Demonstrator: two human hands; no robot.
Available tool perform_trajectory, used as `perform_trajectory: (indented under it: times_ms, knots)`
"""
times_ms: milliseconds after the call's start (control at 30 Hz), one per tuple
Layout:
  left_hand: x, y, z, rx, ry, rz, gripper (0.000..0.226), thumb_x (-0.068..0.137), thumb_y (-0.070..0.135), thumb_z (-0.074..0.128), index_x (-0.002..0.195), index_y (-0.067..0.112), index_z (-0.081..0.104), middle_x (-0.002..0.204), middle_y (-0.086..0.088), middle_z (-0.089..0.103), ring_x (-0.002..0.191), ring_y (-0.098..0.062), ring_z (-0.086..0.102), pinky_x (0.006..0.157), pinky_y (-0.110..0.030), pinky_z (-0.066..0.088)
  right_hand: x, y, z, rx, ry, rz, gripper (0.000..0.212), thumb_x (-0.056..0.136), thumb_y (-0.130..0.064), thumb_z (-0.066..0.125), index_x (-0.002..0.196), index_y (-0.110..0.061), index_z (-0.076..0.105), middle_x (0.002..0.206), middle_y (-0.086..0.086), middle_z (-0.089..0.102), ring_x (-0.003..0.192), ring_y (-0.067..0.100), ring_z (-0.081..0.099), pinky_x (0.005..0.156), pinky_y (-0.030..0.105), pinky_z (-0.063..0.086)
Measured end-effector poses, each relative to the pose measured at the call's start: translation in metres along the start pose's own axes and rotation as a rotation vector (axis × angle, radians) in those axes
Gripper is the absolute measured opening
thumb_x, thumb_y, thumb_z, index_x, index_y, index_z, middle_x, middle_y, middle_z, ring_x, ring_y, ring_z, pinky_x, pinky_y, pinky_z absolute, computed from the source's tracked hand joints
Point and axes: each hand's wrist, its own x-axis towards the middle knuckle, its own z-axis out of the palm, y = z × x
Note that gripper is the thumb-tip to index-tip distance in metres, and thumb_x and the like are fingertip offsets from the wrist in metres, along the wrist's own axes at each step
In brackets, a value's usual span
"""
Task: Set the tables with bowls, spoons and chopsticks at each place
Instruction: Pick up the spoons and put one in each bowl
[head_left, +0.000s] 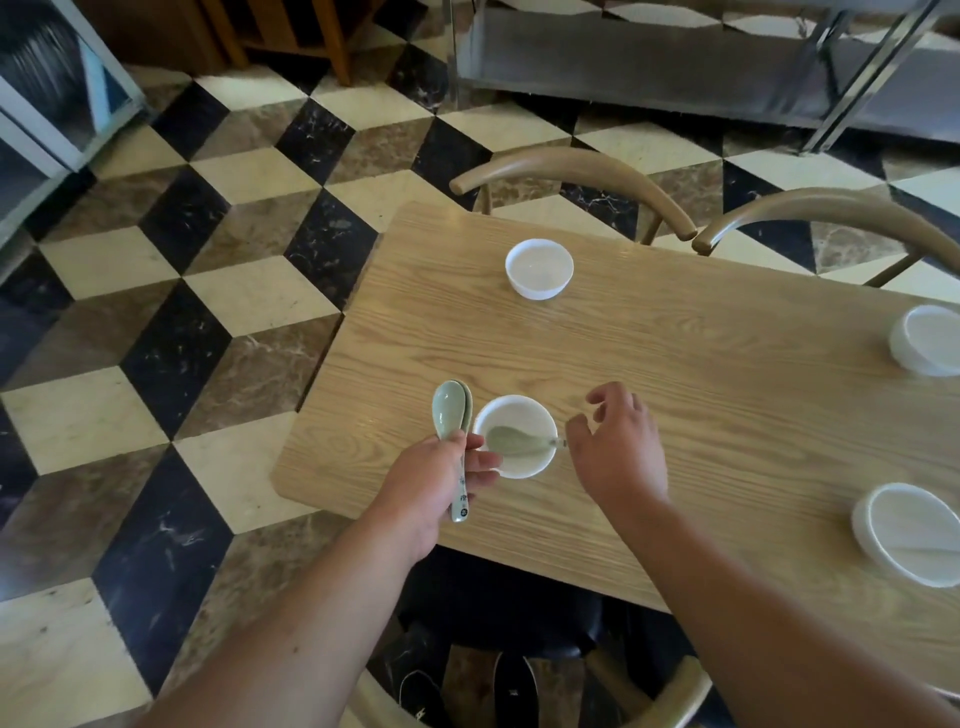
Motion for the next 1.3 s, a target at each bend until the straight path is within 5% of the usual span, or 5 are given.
perform_trajectory:
  times_ms: [167, 300, 667, 1000, 1300]
  knots:
    - [-0.003, 0.030, -0.018, 0.033, 0.025, 0.052, 0.033, 0.114, 0.032, 0.042, 0.114, 0.016, 0.071, 0.100, 0.004, 0.085, 0.106, -0.015, 0.078, 0.111, -0.050, 0.048, -0.031, -0.064, 0.011, 0.420, -0.555, 0.182, 0.017, 0.102, -0.028, 0.061, 0.096, -0.020, 0.075, 0.084, 0.002, 0.078, 0.071, 0.022, 0.069, 0.074, 0.046, 0.062]
    - [-0.004, 0.060, -0.047, 0.014, 0.002, 0.088, 0.034, 0.114, 0.031, 0.045, 0.114, 0.011, 0.072, 0.102, -0.001, 0.085, 0.092, -0.024, 0.077, 0.080, -0.040, 0.056, -0.047, -0.120, 0.037, 0.706, -0.770, 0.235, 0.018, 0.109, -0.023, 0.056, 0.113, -0.020, 0.074, 0.098, 0.013, 0.078, 0.073, 0.021, 0.072, 0.074, 0.039, 0.062]
    - [0.022, 0.154, -0.221, 0.371, -0.213, 0.215, 0.039, 0.105, 0.048, 0.049, 0.099, 0.024, 0.079, 0.102, -0.009, 0.079, 0.091, -0.031, 0.073, 0.078, -0.048, 0.059, -0.084, -0.308, 0.128, 0.936, -0.532, 0.269, 0.022, 0.110, -0.012, 0.054, 0.123, -0.009, 0.071, 0.080, 0.007, 0.074, 0.067, 0.018, 0.067, 0.070, 0.035, 0.060]
    - [0.032, 0.241, -0.348, 0.612, -0.152, 0.425, 0.026, 0.106, 0.042, 0.062, 0.099, 0.026, 0.081, 0.094, 0.004, 0.080, 0.093, -0.016, 0.074, 0.091, -0.041, 0.064, -0.078, -0.439, 0.195, 1.034, -0.257, 0.343, 0.025, 0.110, -0.023, 0.057, 0.108, -0.015, 0.080, 0.102, 0.017, 0.081, 0.103, 0.038, 0.078, 0.098, 0.056, 0.061]
    - [0.095, 0.316, -0.356, 0.672, -0.180, 0.385, 0.023, 0.106, 0.037, 0.062, 0.095, 0.025, 0.079, 0.096, -0.002, 0.079, 0.093, -0.024, 0.076, 0.084, -0.044, 0.068, -0.001, -0.480, 0.221, 0.950, -0.186, 0.295, 0.023, 0.110, -0.027, 0.057, 0.106, -0.019, 0.079, 0.086, 0.002, 0.083, 0.073, 0.013, 0.079, 0.067, 0.025, 0.061]
